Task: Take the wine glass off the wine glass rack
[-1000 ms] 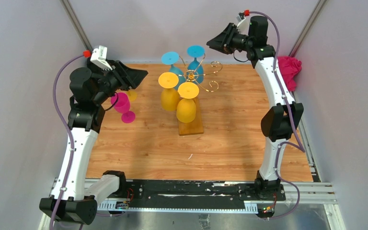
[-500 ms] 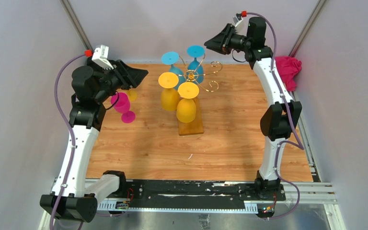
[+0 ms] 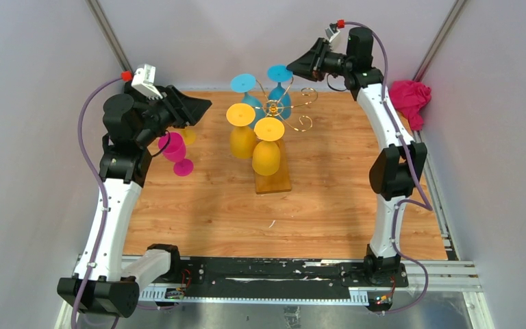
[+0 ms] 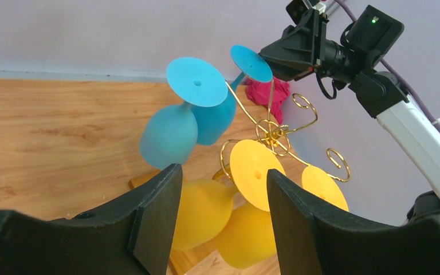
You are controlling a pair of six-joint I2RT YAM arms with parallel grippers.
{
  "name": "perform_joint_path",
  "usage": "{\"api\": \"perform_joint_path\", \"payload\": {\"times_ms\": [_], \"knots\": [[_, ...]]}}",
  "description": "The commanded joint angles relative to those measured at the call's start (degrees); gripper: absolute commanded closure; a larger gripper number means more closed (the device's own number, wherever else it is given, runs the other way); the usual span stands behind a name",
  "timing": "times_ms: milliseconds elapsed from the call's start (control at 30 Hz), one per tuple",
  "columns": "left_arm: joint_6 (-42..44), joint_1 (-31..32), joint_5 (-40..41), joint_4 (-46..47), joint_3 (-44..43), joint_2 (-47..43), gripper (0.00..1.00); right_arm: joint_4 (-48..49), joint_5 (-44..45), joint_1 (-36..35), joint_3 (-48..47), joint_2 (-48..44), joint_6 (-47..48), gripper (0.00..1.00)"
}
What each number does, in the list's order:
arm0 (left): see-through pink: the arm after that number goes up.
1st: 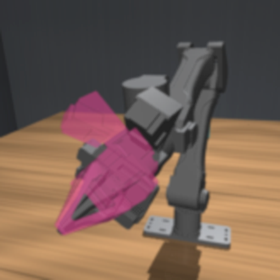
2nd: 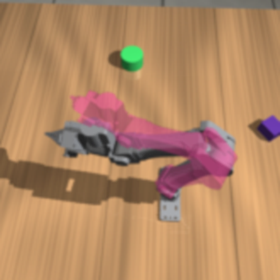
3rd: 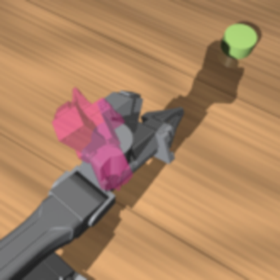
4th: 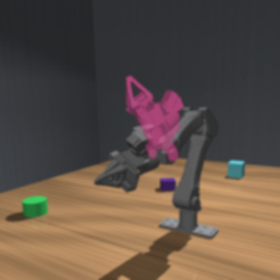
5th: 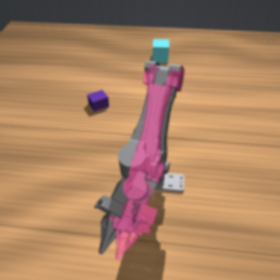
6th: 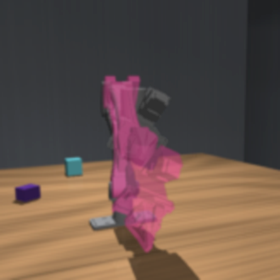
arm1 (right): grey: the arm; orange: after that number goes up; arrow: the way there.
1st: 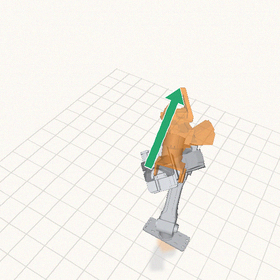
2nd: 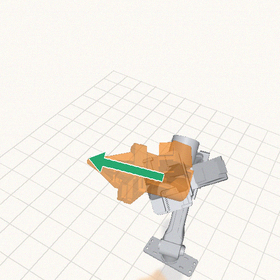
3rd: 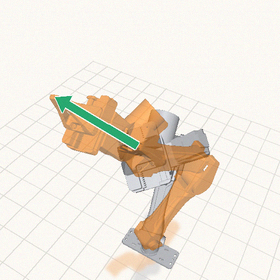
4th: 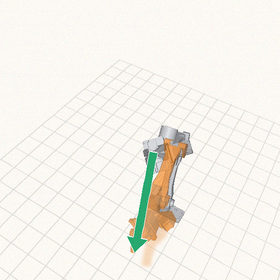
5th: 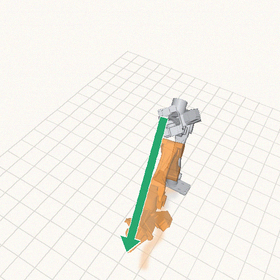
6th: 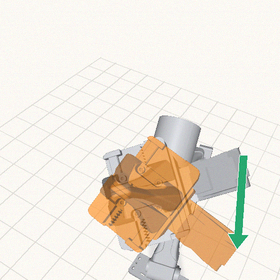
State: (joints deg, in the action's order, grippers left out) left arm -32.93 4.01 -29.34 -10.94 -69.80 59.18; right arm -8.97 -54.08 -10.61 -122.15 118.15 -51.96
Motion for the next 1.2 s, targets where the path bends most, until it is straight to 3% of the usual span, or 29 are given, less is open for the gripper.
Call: {"api": "perform_joint_path", "payload": {"times_ms": [0,333,1000,1167], "knots": [[0.99,0.42,0.08,-0.88,0.18,-0.16,0.39,1.86,-2.67,-1.54,0.29,0.83,-1.91,0.65],[1.64,0.38,0.15,-1.53,0.57,-0.69,0.39,2.07,-2.45,-1.7,0.47,0.95,-2.56,0.84],[2.04,0.43,-0.35,-1.66,1.21,-1.0,0.38,4.7,-0.29,0.63,0.1,-0.1,-7.54,0.93],[1.91,0.46,-0.28,-1.47,1.38,-0.59,0.38,4.94,-1.09,1.51,1.32,0.04,-8.66,1.0]]}}
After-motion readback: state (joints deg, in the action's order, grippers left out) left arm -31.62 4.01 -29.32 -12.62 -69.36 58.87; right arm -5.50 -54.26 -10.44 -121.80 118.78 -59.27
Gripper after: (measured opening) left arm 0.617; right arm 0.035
